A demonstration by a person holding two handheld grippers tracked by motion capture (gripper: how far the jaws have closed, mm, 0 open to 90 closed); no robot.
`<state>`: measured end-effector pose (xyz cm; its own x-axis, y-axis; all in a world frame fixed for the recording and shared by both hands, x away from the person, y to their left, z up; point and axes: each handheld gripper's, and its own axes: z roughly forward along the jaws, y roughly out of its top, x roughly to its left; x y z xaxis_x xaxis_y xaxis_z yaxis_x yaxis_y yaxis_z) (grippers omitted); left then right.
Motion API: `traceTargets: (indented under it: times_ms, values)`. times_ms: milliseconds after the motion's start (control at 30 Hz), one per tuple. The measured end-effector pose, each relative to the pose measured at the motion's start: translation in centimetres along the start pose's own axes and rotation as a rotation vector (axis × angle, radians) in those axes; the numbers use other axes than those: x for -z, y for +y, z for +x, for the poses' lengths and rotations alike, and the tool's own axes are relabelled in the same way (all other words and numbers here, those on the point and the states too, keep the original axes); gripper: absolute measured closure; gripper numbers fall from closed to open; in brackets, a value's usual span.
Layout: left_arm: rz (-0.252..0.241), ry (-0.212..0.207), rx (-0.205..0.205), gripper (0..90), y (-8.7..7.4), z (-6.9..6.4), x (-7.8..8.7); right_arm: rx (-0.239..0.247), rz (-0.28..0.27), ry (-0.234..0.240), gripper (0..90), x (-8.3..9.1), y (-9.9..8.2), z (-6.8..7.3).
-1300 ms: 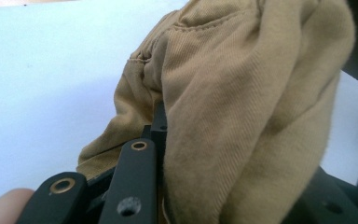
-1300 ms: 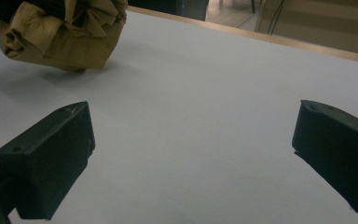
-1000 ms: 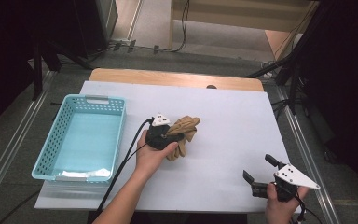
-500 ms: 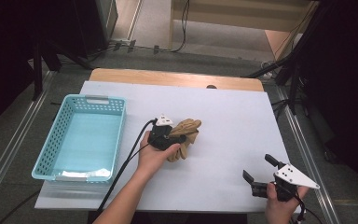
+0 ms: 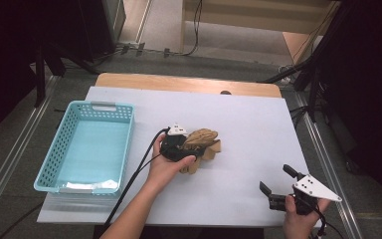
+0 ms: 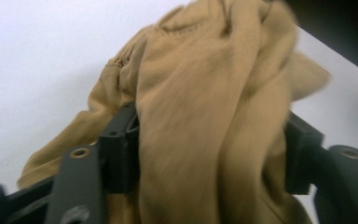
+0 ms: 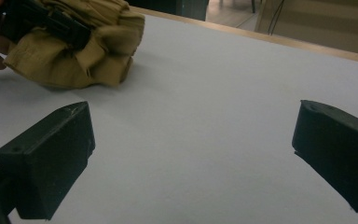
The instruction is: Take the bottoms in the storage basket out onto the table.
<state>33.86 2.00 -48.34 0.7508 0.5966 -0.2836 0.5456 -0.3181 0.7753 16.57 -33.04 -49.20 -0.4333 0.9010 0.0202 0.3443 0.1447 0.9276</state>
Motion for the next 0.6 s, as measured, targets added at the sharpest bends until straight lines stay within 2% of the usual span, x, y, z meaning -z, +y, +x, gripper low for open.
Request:
traceTargets:
  times_ms: [200, 367, 533, 600]
  values:
    - [-0.009, 0.0, -0.024, 20.6, 0.3, -0.4, 0.6, -0.001, -0.002, 0.0, 0.0, 0.0, 0.0, 0.0]
    - [-0.031, -0.005, -0.028, 13.2, 0.5, -0.6, 1.3, 0.001, 0.0, -0.002, 0.0, 0.0, 0.0, 0.0]
    - [-0.015, -0.012, -0.052, 1.7, 0.9, -1.1, 1.9, 0.001, -0.003, -0.004, 0.0, 0.1, 0.0, 0.0]
    - [-0.023, -0.01, -0.054, 0.0, 1.0, -1.2, 2.2, -0.001, -0.003, -0.003, 0.0, 0.1, 0.0, -0.1]
